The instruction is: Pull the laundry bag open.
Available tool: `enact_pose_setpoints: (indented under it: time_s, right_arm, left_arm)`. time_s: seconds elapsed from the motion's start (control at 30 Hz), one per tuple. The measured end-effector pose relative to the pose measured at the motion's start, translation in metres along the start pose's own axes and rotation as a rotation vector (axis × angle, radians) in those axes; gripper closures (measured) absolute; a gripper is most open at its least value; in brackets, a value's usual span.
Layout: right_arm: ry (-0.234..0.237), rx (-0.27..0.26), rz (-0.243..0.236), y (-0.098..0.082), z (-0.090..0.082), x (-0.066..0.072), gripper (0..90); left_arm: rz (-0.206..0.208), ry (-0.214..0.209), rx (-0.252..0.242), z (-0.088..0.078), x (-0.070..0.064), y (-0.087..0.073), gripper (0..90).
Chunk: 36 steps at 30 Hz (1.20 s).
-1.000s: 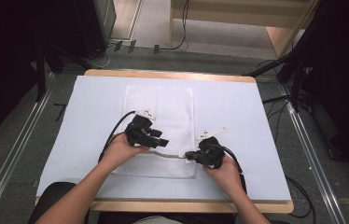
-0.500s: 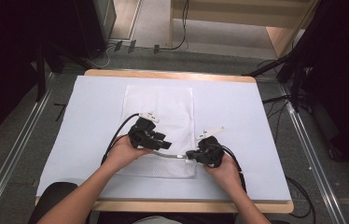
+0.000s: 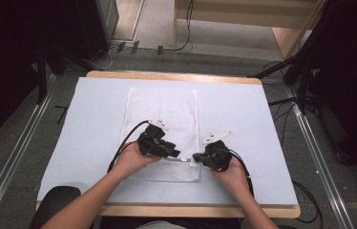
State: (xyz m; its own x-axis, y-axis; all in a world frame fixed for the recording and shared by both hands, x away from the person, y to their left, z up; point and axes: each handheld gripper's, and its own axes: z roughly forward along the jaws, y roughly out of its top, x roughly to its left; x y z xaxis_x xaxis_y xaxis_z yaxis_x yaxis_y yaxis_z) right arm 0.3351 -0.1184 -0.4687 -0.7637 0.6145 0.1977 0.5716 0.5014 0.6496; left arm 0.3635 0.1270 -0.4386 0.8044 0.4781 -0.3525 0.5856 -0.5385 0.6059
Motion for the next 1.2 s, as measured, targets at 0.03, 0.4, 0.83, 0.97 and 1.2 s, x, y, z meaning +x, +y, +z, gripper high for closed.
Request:
enact_pose_setpoints:
  time_s: [0.03,0.4,0.83,0.97,1.2]
  right_arm:
    - [0.001,-0.002,0.002,0.0,0.0,0.0,90.0]
    - [0.0,-0.005,0.002,0.0,0.0,0.0,90.0]
    - [-0.009,0.001,-0.007,0.0,0.0,0.001,90.0]
    - [-0.009,0.001,-0.007,0.0,0.0,0.001,90.0]
    - [-0.007,0.002,-0.007,0.0,0.0,0.001,90.0]
  left_arm:
    - [-0.008,-0.007,0.002,0.002,0.0,0.0,62.1]
    - [-0.025,-0.017,0.029,0.022,-0.003,0.0,80.9]
    - [-0.002,-0.003,0.053,0.036,-0.007,-0.001,80.4]
    - [0.002,-0.006,0.053,0.038,-0.009,-0.002,80.5]
    - [-0.001,-0.024,0.048,0.038,-0.01,-0.002,81.7]
